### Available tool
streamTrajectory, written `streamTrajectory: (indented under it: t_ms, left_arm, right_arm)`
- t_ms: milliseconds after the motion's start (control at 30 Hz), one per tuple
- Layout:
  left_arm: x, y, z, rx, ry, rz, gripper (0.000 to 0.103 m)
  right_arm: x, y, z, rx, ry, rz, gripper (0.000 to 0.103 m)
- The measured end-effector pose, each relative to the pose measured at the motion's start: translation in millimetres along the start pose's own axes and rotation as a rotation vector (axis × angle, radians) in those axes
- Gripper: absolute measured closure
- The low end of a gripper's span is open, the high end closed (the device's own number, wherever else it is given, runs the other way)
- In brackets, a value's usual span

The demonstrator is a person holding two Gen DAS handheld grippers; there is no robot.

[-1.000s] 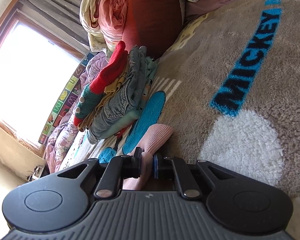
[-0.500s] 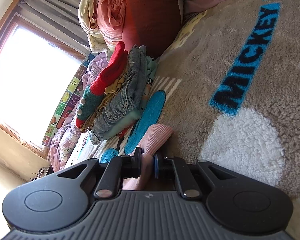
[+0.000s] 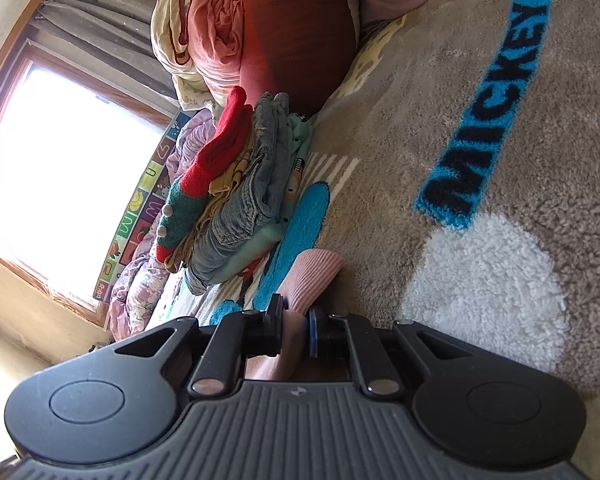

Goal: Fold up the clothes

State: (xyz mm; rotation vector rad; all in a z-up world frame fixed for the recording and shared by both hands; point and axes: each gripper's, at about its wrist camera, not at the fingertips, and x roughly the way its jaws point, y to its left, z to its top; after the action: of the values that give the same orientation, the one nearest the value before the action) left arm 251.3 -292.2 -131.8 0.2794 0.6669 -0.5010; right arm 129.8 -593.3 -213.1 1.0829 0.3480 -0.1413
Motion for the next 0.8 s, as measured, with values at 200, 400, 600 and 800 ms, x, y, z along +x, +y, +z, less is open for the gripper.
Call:
streamTrajectory:
  t_ms: [200,400,600,800]
  left_arm:
    - [39.4,21.9,25.8,-0.025,0.038,0.091,0.083]
    - [59.0,20.4,26.9,0.059,0.115,0.049,0.086]
    - [74.4,52.7,58.1,-0.039,0.066,0.129,0.086]
    - [102.6,53.7,58.3,0.021,0.146,0.106,0.086]
  right_arm:
    - [2.7,0.5,0.9,0.004,0.002,-0.001,0.09]
    - [3.8,0.1,1.4,0.012,0.004,0.004,0.09]
    - [5.0,-1.3,2.4,0.022,0.01,0.011,0.09]
    - [6.3,-1.4,2.7,0.024,0.011,0.011,0.09]
